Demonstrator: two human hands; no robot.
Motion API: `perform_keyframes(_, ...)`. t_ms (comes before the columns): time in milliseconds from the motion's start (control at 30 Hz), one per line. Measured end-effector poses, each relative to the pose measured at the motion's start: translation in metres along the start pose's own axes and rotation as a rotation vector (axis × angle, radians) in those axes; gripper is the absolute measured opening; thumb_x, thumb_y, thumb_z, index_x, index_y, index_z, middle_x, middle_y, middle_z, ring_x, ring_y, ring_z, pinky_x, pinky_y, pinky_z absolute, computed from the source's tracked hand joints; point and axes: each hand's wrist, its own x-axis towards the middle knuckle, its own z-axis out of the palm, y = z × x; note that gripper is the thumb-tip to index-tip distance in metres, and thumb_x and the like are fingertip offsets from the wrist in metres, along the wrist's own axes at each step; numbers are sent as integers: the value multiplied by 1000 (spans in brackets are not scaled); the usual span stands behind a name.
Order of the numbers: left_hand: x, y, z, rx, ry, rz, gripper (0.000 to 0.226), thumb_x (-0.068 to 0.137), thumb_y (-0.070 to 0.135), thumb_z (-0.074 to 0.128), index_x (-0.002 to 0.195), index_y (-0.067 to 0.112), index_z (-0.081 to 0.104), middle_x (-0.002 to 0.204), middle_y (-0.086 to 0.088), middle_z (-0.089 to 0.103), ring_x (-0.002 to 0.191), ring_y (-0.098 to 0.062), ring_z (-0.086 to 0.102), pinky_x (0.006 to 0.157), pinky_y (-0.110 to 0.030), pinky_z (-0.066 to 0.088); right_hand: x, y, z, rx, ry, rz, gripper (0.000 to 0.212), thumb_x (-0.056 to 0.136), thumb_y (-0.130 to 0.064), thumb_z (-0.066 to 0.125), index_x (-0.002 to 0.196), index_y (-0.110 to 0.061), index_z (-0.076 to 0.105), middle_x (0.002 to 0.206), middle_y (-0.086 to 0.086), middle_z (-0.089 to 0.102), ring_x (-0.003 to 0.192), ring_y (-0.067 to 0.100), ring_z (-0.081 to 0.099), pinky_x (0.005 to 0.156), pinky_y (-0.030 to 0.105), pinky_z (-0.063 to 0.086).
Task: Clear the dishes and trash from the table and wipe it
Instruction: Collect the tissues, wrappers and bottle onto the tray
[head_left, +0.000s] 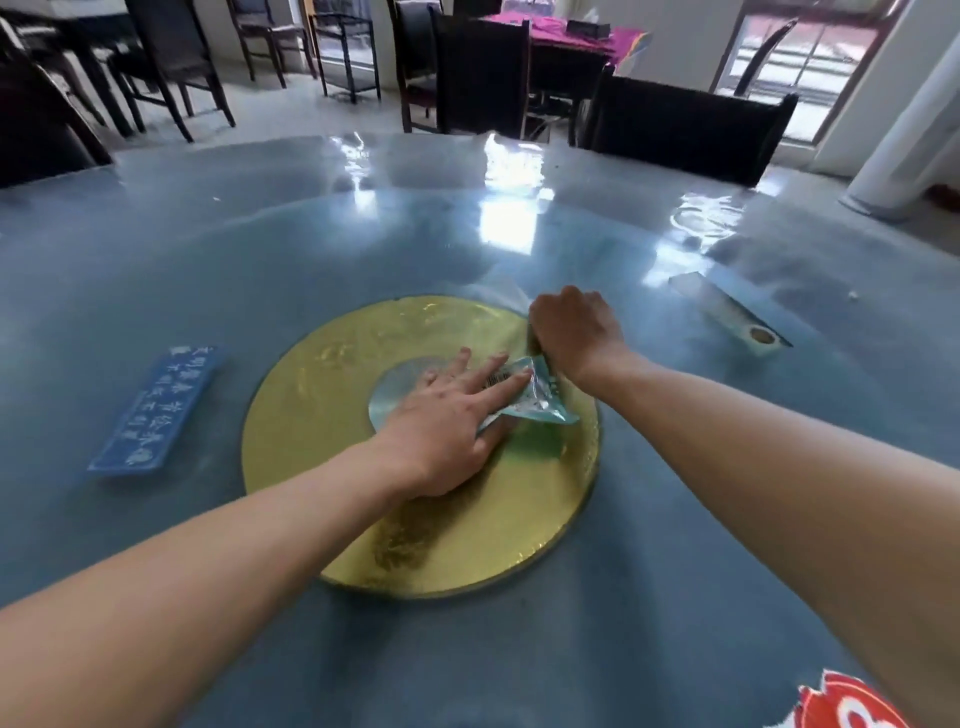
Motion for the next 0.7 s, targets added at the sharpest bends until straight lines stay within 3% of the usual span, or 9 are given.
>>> perform_keyframes(167, -48, 18, -9, 4, -96, 3, 59, 108, 47, 33, 158, 52, 2, 169, 18, -7, 157, -17, -11, 126, -37, -1, -28, -12, -15, 30, -42, 30, 28, 102, -17, 51, 112, -5, 74, 111, 21, 73, 106, 42, 69, 85, 40, 55)
perform_keyframes(367, -83, 21, -21, 18, -188, -52, 60, 109, 39, 34, 159, 49, 2, 169, 18, -6, 157, -17, -9, 125, -33, 8, -63, -13, -33, 26, -118, 31, 30, 93, 1, 51, 114, -3, 72, 113, 21, 72, 108, 42, 69, 82, 39, 55)
perform_keyframes(533, -101, 29, -26, -16, -258, -107, 63, 108, 38, 36, 159, 48, 2, 169, 18, -5, 158, -17, -7, 125, -38, 22, -87, -25, -35, 20, -74, 26, 35, 107, -30, 46, 105, -11, 76, 108, 12, 76, 104, 32, 71, 79, 34, 54)
perform_keyframes(700, -103, 30, -20, -25, -228, -127, 62, 108, 36, 35, 159, 48, 2, 170, 15, -7, 158, -20, -9, 127, -40, 13, -94, -23, -26, 91, -35, 25, 26, 95, -1, 51, 100, -9, 75, 97, 16, 73, 92, 36, 72, 71, 37, 53)
